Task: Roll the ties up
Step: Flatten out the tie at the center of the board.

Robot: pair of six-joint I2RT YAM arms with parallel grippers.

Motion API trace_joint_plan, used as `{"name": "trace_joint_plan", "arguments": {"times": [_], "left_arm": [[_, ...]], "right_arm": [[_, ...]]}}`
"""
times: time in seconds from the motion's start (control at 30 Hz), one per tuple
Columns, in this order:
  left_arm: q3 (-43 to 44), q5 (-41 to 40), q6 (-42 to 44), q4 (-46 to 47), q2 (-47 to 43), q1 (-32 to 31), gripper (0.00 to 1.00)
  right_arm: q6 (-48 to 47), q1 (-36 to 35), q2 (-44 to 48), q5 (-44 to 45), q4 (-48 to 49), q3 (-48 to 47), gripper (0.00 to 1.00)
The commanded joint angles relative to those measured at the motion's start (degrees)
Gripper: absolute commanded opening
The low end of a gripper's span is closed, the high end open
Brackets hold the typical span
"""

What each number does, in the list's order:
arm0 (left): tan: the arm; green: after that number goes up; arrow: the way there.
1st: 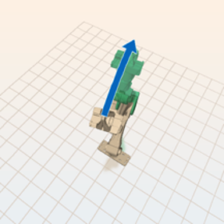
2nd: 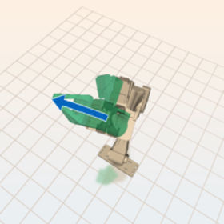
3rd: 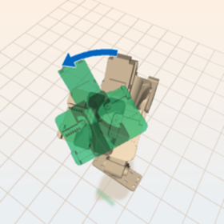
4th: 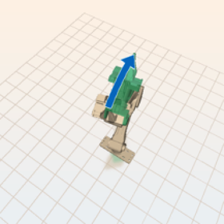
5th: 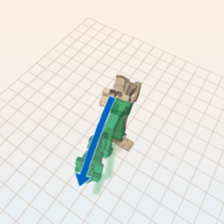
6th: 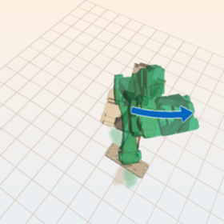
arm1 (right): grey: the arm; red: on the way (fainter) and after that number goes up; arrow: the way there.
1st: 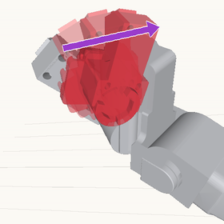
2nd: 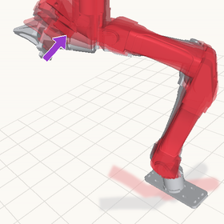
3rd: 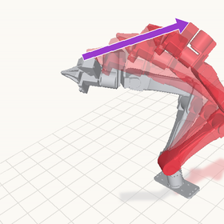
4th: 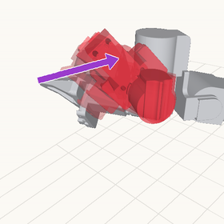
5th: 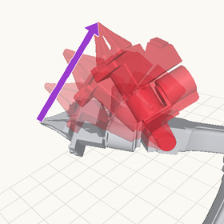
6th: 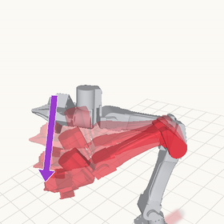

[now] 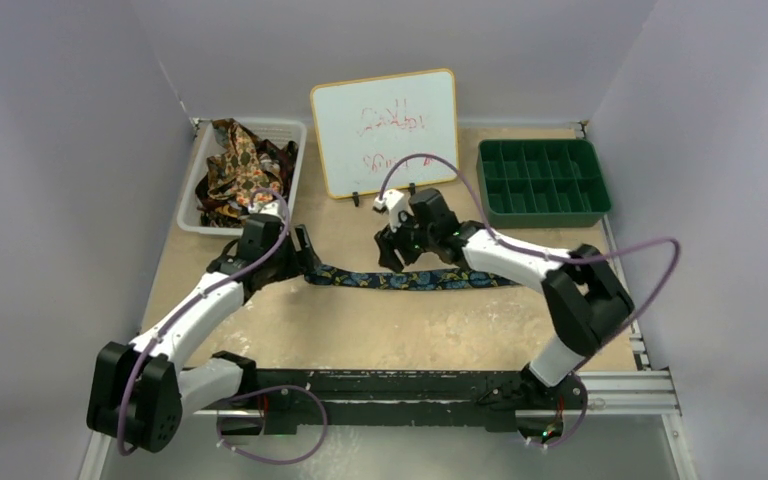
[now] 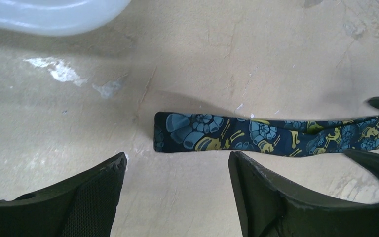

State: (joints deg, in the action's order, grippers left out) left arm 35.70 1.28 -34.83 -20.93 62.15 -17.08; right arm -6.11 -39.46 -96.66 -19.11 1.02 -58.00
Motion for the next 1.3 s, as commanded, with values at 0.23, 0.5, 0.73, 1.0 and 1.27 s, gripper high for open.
{"name": "trace_joint_plan", "arguments": {"times": [0.23, 0.5, 0.73, 1.0, 1.27], "left_arm": [[-0.28, 4.03, 1.45, 9.75, 7.57, 2.12, 0.73], [-2.47, 2.22, 1.34, 9.2, 8.52, 2.23, 0.68], [-3.23, 2.11, 1.14, 7.99, 5.27, 2.23, 0.68], [-2.26, 1.28, 0.85, 5.76, 3.56, 2.23, 0.67], [-2.1, 1.57, 0.42, 6.31, 3.03, 2.23, 0.67]], "right_arm": [[33.63, 16.97, 11.37, 12.45, -9.82, 6.18, 0.81], [43.81, 17.23, 14.77, 21.83, -9.8, 12.23, 0.68], [43.33, 17.45, 11.48, 29.28, -7.66, 10.09, 0.66], [43.27, 17.46, 8.2, 30.64, -10.71, 10.84, 0.6], [45.49, 17.31, 9.15, 30.66, -12.4, 13.3, 0.56]]}}
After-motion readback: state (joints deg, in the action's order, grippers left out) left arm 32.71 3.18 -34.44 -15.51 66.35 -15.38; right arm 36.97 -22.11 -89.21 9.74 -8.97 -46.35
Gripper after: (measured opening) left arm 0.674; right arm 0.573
